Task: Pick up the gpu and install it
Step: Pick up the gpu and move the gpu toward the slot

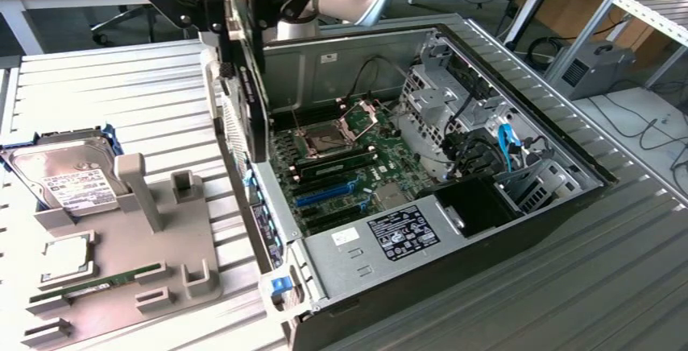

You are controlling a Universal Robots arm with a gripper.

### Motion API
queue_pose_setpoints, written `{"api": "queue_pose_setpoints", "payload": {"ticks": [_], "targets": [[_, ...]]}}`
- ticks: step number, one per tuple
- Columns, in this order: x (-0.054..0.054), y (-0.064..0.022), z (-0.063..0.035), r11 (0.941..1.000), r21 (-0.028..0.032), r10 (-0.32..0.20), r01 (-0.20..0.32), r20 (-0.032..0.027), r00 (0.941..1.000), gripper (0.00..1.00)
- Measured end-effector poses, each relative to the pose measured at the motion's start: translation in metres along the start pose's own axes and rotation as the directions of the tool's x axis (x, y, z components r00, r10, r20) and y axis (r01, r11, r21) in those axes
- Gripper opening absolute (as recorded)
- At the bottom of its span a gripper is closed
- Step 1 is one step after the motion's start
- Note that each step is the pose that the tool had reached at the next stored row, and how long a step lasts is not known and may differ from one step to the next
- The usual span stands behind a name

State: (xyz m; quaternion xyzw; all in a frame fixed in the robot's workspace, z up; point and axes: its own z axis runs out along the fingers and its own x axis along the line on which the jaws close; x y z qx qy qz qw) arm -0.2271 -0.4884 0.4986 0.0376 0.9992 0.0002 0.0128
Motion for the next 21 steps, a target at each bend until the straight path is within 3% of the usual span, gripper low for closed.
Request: {"api": "queue_pose_setpoints", "payload": {"ticks": [21], "targets": [[-0.022, -0.001, 0.0456, 1.0, 0.0, 0.0, 0.0, 0.0, 1.0, 0.26]]}}
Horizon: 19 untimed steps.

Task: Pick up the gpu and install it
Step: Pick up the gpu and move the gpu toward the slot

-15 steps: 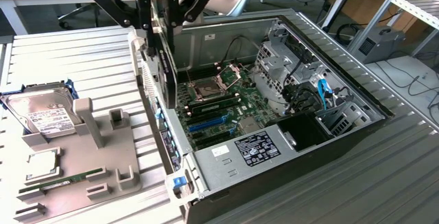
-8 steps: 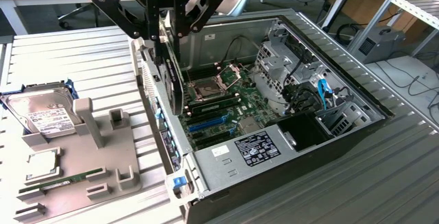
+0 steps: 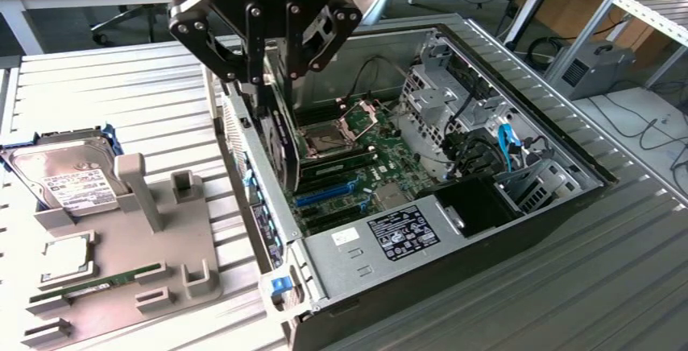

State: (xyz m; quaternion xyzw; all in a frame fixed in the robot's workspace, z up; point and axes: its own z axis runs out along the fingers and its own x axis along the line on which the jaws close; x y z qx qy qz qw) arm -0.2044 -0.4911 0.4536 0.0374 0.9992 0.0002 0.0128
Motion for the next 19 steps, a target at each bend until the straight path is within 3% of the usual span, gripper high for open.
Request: {"api": "queue_pose_setpoints", "payload": {"ticks": [16, 19], "targets": [[-0.023, 0.0015, 0.035, 1.0, -0.0001, 0.0, 0.0, 0.0001, 1.0, 0.26], [-0.025, 0.0027, 0.0368, 1.0, 0.0005, 0.0, 0.0, -0.0001, 1.0, 0.26]]}}
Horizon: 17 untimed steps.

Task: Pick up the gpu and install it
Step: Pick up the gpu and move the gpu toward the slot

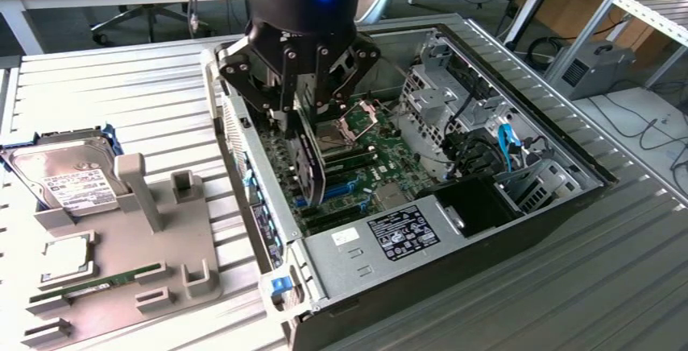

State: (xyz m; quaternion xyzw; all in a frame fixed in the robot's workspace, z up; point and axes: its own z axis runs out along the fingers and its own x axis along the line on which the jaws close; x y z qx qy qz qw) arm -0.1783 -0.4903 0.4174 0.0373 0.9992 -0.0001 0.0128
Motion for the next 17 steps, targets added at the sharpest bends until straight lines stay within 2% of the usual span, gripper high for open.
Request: {"api": "queue_pose_setpoints", "payload": {"ticks": [5, 8, 17], "targets": [[-0.001, 0.0115, 0.0016, 1.0, 0.0022, -0.001, 0.001, 0.0003, 1.0, 0.26], [0.0, 0.0251, 0.003, 1.0, 0.0039, -0.002, 0.002, 0.0004, 1.0, 0.26], [0.0, 0.0267, 0.0032, 1.0, 0.0041, -0.003, 0.003, 0.0004, 1.0, 0.26]]}}
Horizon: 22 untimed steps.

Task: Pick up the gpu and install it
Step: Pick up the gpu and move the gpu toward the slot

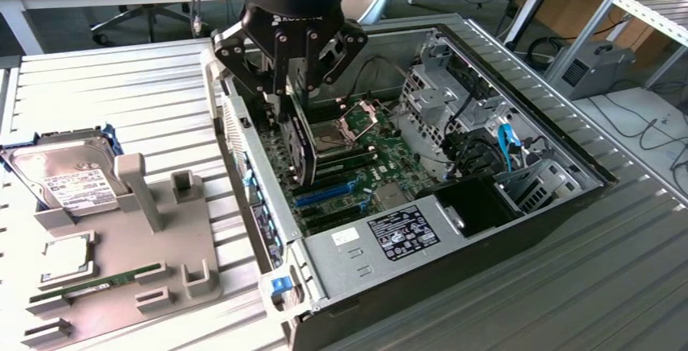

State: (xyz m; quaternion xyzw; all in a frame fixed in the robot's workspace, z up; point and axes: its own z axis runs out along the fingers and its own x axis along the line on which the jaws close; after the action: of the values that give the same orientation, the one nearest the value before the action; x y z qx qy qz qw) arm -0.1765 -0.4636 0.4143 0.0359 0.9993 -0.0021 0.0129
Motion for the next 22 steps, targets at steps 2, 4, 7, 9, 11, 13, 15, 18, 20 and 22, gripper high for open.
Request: {"api": "queue_pose_setpoints", "payload": {"ticks": [2, 4, 7, 9, 11, 13, 15, 18, 20, 22], "targets": [[0.0, 0.0001, 0.0004, 1.0, -0.0002, 0.0, 0.0, 0.0001, 1.0, 0.26], [-0.001, 0.0001, 0.0008, 1.0, 0.0001, 0.0, 0.0, 0.0, 1.0, 0.26], [-0.004, 0.0004, 0.0016, 1.0, 0.0003, 0.0, 0.0, 0.0, 1.0, 0.26], [-0.006, 0.0006, 0.0026, 1.0, 0.0005, 0.0, 0.0, 0.0001, 1.0, 0.26], [-0.008, 0.0008, 0.004, 1.0, 0.0014, 0.0, 0.0, 0.0002, 1.0, 0.26], [-0.011, 0.001, 0.0051, 1.0, 0.0024, 0.0, 0.0, 0.0002, 1.0, 0.26], [-0.014, 0.0014, 0.0061, 1.0, 0.0034, 0.0, 0.0, 0.0002, 1.0, 0.26], [-0.019, 0.0022, 0.0083, 1.0, 0.0051, 0.0, 0.0, 0.0004, 1.0, 0.26], [-0.023, 0.0026, 0.0092, 1.0, 0.0053, 0.0, 0.0, 0.0004, 1.0, 0.26], [-0.026, 0.0029, 0.01, 1.0, 0.0053, 0.0, 0.0, 0.0004, 1.0, 0.26]]}}
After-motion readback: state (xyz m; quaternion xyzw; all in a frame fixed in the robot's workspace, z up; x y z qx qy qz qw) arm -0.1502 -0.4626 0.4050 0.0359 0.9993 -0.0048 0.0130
